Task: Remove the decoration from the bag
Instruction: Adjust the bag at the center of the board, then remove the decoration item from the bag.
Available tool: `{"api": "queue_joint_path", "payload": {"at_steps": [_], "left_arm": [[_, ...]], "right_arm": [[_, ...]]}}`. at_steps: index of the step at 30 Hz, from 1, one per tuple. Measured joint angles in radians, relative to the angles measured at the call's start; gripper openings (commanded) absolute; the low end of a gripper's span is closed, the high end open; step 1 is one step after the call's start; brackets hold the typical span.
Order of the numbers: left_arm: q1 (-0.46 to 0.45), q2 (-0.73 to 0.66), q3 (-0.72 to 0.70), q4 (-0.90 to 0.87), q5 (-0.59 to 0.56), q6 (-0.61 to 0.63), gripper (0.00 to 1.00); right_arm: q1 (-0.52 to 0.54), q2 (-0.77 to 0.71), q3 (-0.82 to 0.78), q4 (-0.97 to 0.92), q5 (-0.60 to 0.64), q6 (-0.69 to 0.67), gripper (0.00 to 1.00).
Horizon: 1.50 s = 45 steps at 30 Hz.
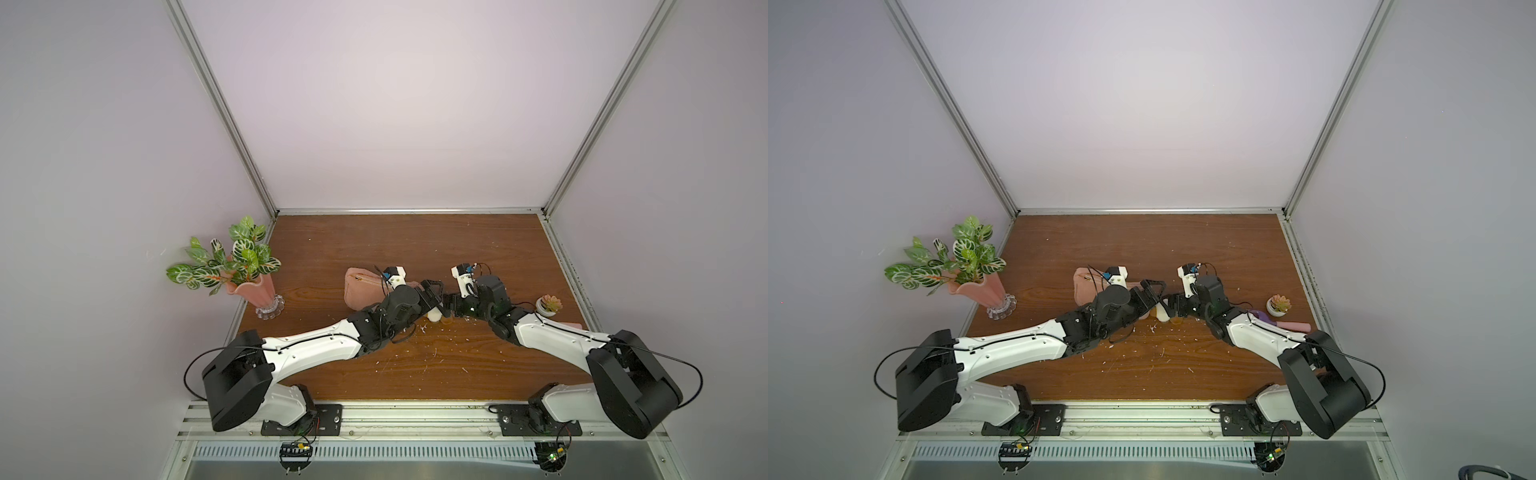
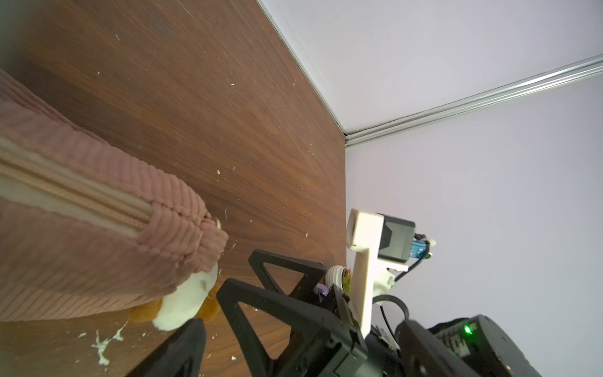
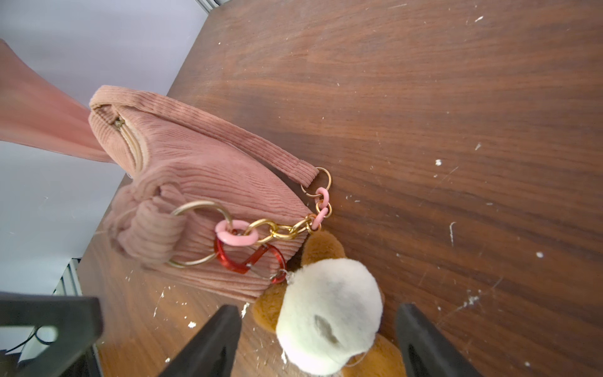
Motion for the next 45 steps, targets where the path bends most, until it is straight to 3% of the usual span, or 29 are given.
{"api": "queue_joint_path", "payload": {"at_steps": [11, 21, 32, 45], "left_arm": [[0.001, 0.102, 0.005, 0.045, -0.031, 0.029, 0.9], [0.068, 0.114, 0.003, 0.05, -0.053, 0.071, 0.9], [0.09, 0.077, -0.007, 0.025, -0.104, 0.12, 0.9], [0.091, -0.015, -0.005, -0.013, -0.093, 0.147, 0.96]], "right_arm": [[0.0, 0.006, -0.013, 0.019, 0.01, 0.0, 0.83], [0.0, 0.021, -0.016, 0.069, -0.017, 0.009, 0.77], [0.009, 0.137, 0.028, 0.129, -0.096, 0.022, 0.7], [-0.036, 0.147, 0.063, 0.181, -0.148, 0.034, 0.68]]}}
